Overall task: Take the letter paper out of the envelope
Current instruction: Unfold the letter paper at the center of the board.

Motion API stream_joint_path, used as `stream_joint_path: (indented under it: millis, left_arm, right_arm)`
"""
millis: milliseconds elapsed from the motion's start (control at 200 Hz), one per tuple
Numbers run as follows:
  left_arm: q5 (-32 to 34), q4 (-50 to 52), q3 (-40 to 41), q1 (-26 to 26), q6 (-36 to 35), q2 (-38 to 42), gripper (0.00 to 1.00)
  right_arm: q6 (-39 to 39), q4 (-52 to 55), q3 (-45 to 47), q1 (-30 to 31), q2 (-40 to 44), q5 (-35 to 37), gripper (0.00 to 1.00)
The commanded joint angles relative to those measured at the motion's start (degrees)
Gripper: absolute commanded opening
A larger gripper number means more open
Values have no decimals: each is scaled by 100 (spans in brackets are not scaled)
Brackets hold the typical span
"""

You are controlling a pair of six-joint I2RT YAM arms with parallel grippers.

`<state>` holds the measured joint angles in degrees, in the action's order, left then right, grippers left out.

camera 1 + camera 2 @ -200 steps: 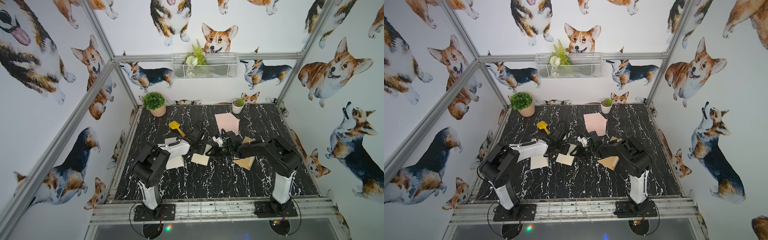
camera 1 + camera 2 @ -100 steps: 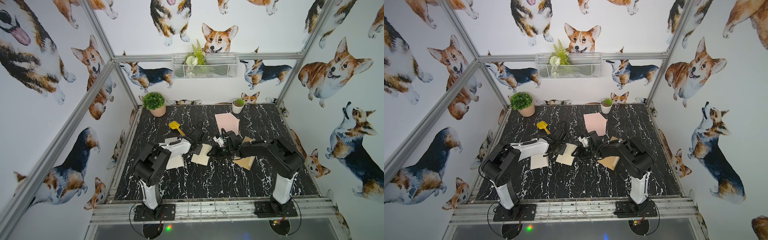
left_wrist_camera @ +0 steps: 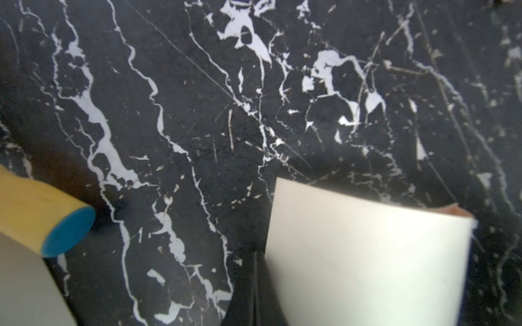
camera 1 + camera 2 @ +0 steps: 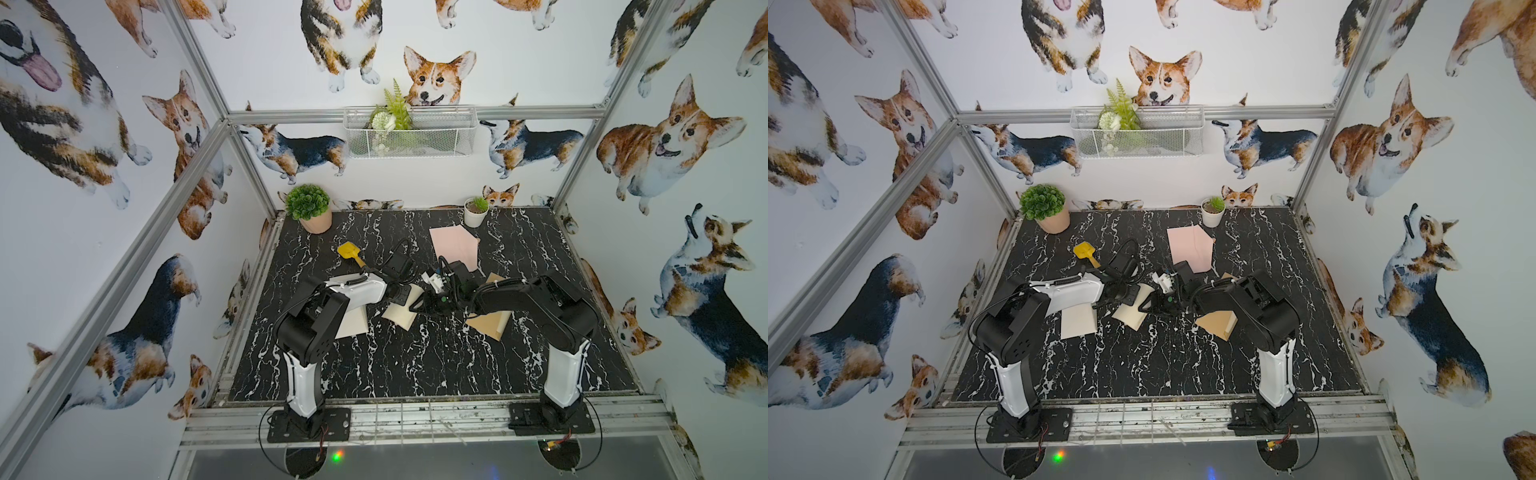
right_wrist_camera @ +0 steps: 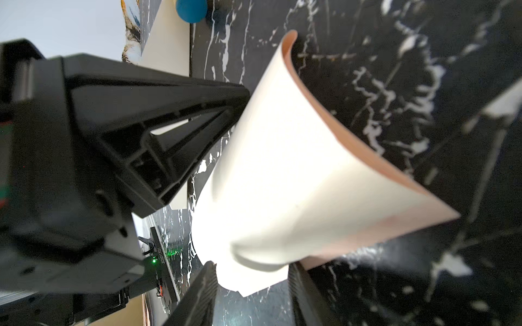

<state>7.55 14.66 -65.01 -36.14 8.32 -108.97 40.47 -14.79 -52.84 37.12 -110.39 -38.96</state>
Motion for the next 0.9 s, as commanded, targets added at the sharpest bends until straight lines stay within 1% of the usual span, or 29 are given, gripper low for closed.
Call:
stream_joint_path:
  millis: [0,220,516,626,896]
  left_arm:
    - [-351,487,15,-29,-42,-80,0]
    - [-342,516,-3,-22,-41,-98,0]
    - [-325,516,-20,-33,-36,-115,0]
    - [-348,507,-12,-41,-25,-96,0]
    - [-465,359,107,-46,12,90,0]
  right_arm:
    - [158,-187,2,14,-40,1,45]
    - [487,-766,138,14,2,-151,45]
    - [484,-696,204,23,344,-103,45]
    - [444,-591,170,24,345,-94,45]
    - [513,-715,186,41,410,-128,45]
